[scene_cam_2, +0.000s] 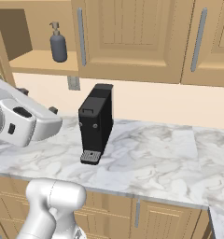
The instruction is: Pick the soap dispenser and sponge from the cabinet and place them on the counter.
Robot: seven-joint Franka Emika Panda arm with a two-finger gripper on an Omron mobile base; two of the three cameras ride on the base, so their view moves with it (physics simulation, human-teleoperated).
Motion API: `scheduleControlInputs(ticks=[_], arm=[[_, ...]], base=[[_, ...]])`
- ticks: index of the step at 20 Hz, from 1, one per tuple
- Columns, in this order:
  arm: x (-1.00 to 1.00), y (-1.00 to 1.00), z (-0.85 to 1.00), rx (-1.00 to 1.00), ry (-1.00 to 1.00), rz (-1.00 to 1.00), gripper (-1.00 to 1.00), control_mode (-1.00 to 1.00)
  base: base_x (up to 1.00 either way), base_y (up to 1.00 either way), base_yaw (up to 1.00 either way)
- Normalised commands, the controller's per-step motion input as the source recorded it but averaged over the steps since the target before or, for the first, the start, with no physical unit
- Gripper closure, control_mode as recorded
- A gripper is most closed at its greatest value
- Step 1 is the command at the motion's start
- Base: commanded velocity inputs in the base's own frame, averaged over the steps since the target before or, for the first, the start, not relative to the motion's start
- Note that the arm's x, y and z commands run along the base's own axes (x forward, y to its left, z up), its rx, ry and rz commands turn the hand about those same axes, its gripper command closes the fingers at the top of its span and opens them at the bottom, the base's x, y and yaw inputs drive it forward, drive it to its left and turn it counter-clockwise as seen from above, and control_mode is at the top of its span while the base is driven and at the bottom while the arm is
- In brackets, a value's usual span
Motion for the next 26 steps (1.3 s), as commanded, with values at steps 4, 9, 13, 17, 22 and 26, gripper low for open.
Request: scheduleControlInputs(ticks=[4, 9, 13, 17, 22, 26], arm=[[0.87, -0.11, 0.00, 0.16, 0.02, 0.04, -1.00, -1.00], [0.76, 0.04, -0.03, 0.11, 0.00, 0.00, -1.00, -1.00], [0.39, 0.24, -0.21, 0.06, -0.01, 0.03, -1.00, -1.00], [0.28, 0.30, -0.20, 0.07, 0.00, 0.10, -1.00, -1.00], [0.11, 0.23, -0.08, 0.10, 0.05, 0.21, -1.00, -1.00], [0.17, 0.28, -0.01, 0.11, 0.11, 0.25, -1.00, -1.00]], base=[[0.00, 0.00, 0.00], [0.00, 0.00, 0.00], [0.00, 0.00, 0.00], [0.00, 0.00, 0.00], [0.00, 0.00, 0.00], [0.00, 0.00, 0.00]])
